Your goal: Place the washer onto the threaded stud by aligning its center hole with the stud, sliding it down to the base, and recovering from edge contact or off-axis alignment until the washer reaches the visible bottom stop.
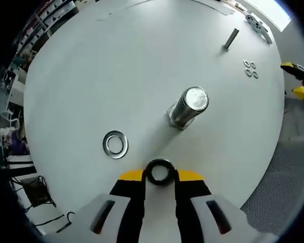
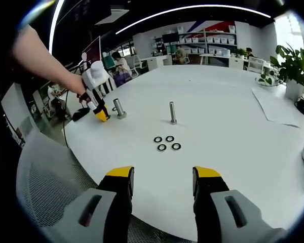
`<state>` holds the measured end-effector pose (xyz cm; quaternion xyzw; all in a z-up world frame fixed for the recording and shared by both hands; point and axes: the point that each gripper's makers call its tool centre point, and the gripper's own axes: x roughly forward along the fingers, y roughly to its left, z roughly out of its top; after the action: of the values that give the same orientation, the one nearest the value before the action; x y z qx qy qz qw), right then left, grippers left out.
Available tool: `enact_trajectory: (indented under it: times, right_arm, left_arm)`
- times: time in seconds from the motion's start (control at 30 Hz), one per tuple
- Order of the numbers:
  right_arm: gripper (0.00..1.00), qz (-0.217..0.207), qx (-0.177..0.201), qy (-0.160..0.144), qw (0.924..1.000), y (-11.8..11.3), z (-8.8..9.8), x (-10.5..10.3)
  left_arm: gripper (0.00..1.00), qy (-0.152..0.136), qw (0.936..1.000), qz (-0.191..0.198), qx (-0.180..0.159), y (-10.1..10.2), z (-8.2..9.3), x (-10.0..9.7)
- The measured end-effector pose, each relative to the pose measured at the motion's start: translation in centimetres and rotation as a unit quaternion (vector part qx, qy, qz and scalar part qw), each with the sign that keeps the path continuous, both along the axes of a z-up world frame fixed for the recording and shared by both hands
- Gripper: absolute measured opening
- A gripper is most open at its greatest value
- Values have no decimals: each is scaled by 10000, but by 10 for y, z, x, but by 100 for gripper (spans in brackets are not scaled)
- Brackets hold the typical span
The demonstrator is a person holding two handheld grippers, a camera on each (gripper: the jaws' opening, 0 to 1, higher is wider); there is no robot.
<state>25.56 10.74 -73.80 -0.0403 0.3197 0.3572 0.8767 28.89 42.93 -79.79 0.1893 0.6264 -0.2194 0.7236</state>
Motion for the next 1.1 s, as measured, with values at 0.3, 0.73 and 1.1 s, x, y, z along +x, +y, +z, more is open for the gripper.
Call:
enact_trajectory:
  times: [0.3,0.73,1.1]
  right_arm:
    - [49,-3,2,3,10000,0,0,0]
    - [49,-8,-10,7,10000,-1,0,0]
    - [49,-30,0,23,10000,-1,0,0]
  left_arm:
    - [19,-24,9997,-224,58,-2,1,-3]
    - [19,8,9985,-541,67,-7,2,-9]
    - [19,-222,9973,-703,-66,-13,21,1]
